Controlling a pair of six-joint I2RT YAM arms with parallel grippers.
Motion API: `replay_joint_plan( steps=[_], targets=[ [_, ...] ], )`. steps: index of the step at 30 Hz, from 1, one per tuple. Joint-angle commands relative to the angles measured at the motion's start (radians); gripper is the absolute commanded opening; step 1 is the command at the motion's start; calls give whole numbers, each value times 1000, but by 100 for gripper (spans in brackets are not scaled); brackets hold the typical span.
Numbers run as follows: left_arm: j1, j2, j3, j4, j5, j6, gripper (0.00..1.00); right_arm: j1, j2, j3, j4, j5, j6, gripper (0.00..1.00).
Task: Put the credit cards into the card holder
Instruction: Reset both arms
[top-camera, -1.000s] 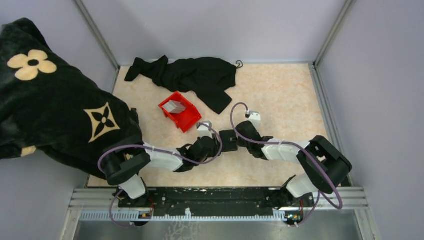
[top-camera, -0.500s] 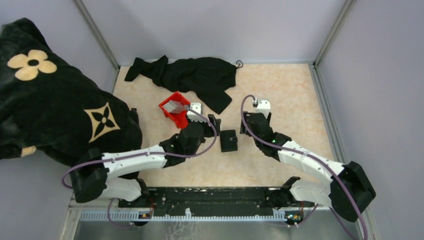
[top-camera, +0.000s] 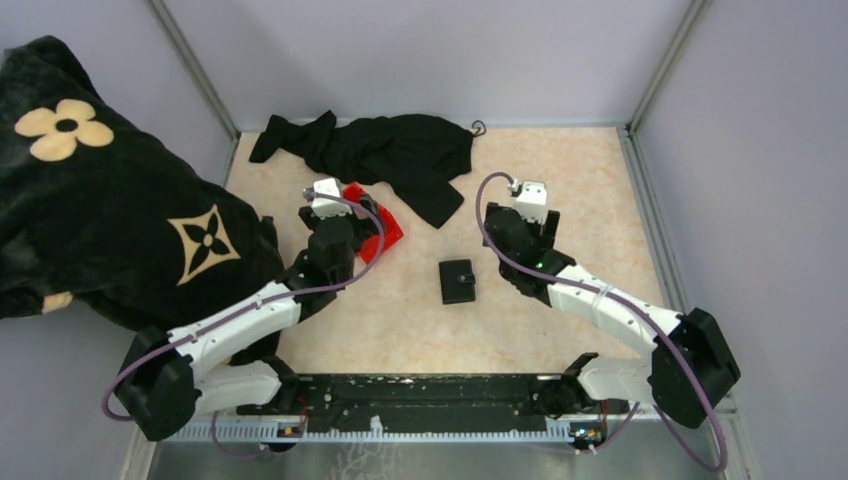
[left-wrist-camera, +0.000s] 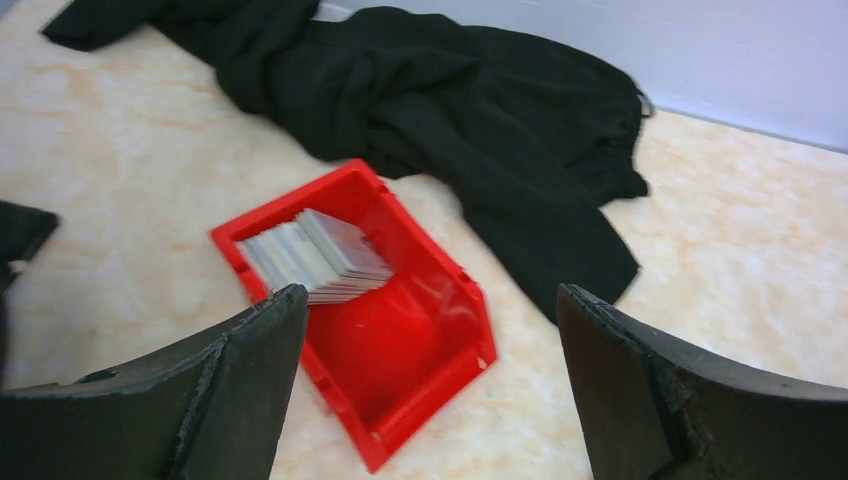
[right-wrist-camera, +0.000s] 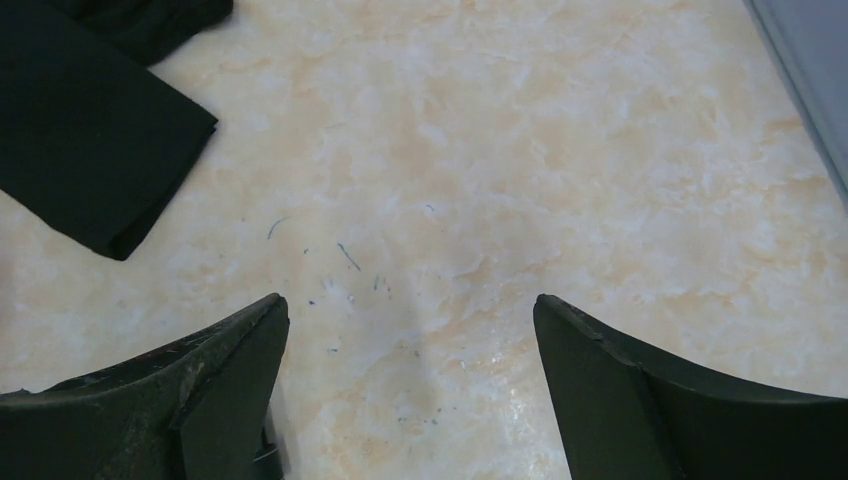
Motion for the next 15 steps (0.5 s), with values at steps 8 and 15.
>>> replay_joint_plan(
  steps=[8,15],
  targets=[
    [157,10,-44,-15,22,0,100,-11,146,155,5,159,23,97],
    [193,5,-96,21,47,-1,100,-11,190,183,12,212,13,98]
  ],
)
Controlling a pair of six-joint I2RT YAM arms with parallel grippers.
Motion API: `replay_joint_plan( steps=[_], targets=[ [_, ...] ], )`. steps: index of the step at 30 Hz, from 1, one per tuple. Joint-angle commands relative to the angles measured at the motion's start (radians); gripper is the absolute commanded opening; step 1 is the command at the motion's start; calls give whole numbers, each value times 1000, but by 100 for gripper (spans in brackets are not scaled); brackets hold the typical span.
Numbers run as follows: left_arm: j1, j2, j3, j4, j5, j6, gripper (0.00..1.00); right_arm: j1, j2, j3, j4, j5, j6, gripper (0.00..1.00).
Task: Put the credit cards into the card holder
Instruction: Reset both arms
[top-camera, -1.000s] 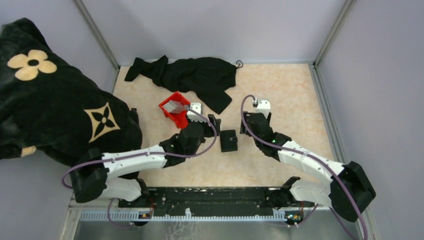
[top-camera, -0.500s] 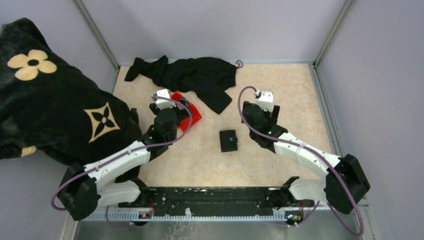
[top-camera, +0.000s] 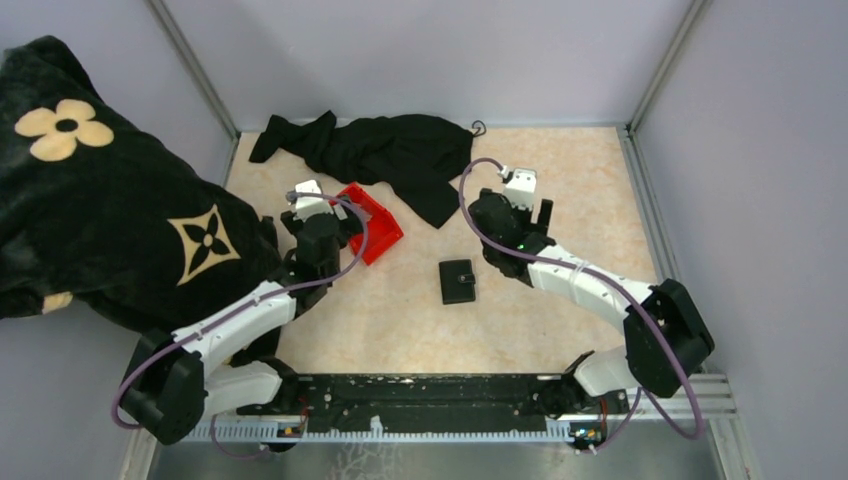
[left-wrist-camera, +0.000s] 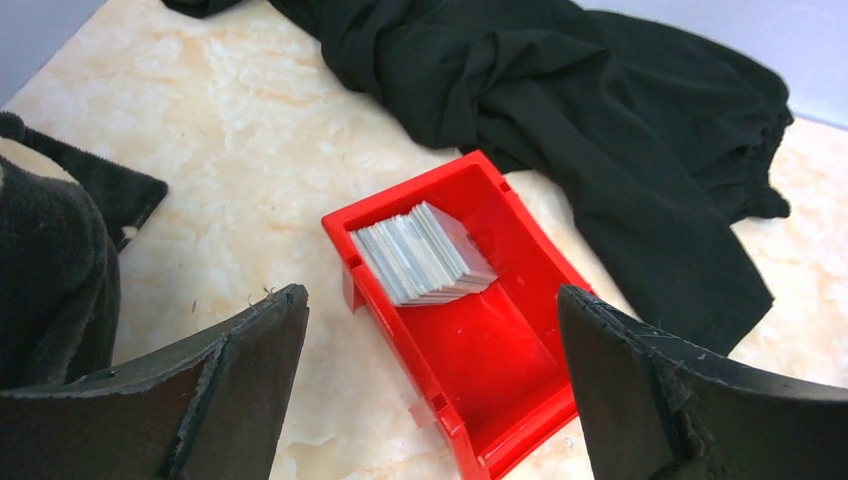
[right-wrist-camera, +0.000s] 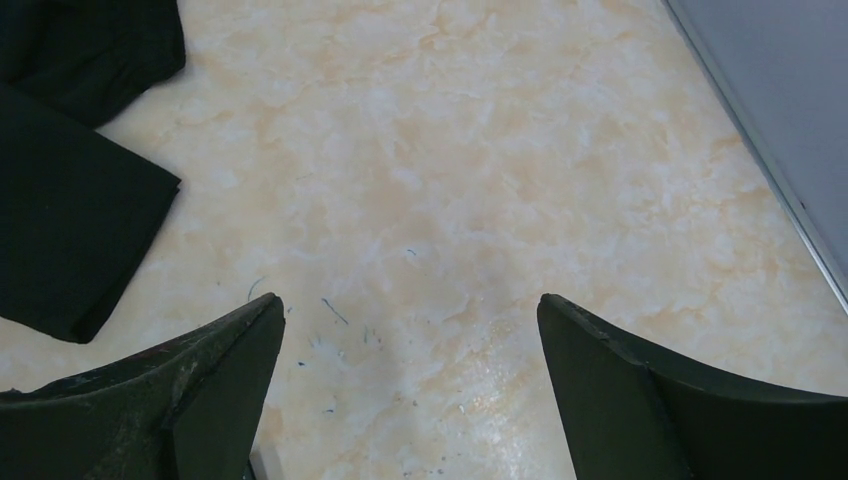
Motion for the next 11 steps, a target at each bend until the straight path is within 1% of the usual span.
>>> replay_joint_plan(
  steps=[1,4,7,9,11],
  targets=[
    [17,0,-36,34,29,-5,100,-6,2,41,26,70,-6,98],
    [22,7,-54,56,27,-5,100,-7,4,37,47,78,-27,98],
    [29,20,-60,71,23,-2,100,-8,-5,23,68,64,-40,92],
    [34,25,-58,75,21,3,100,-8,-17,10,89,68,-35,94],
    [38,21,-60,85,21,5,100,-8,-33,-19,143,56,-68,97]
  ],
)
